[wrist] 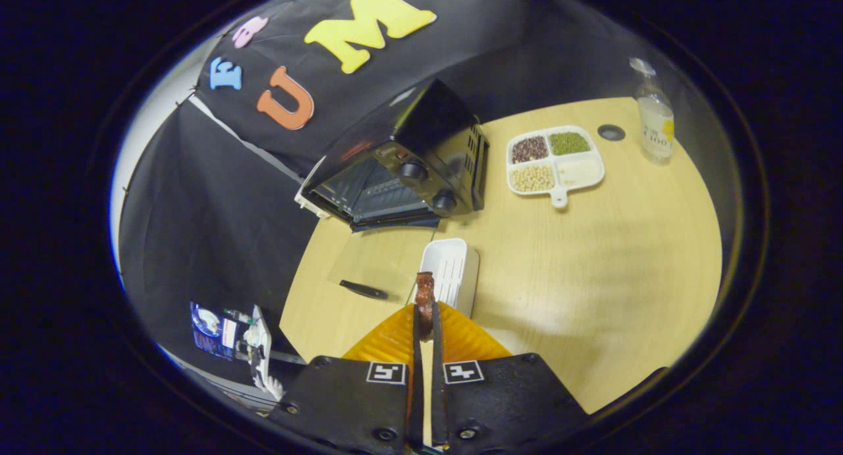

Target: Open the toaster oven, put the food inside, and close the toaster oven door.

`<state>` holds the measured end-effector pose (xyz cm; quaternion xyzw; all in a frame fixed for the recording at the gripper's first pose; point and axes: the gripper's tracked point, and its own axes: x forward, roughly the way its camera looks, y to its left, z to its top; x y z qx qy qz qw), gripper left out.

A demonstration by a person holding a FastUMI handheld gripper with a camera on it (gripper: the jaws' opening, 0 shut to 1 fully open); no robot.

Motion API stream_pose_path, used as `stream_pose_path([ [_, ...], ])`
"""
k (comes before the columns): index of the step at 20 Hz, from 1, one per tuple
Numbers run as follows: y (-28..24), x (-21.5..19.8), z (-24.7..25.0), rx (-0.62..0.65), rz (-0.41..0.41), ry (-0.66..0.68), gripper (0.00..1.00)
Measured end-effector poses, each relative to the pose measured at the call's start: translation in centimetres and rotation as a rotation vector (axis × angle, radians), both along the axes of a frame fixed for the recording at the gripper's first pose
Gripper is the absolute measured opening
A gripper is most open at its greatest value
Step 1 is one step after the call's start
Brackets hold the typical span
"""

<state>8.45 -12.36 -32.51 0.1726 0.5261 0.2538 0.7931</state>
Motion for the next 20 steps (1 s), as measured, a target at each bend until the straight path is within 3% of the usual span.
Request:
stream_pose_path([
  [7,3.2,-0.1,4.7,-0.157,-0.036,-0.214,0.06],
  [13,9.7,1.4,3.1,-0.263,-0.045,-0.308,0.06],
  [20,17.1,3.3,-0.9,-0.284,-0.063,-0.32,0.06],
])
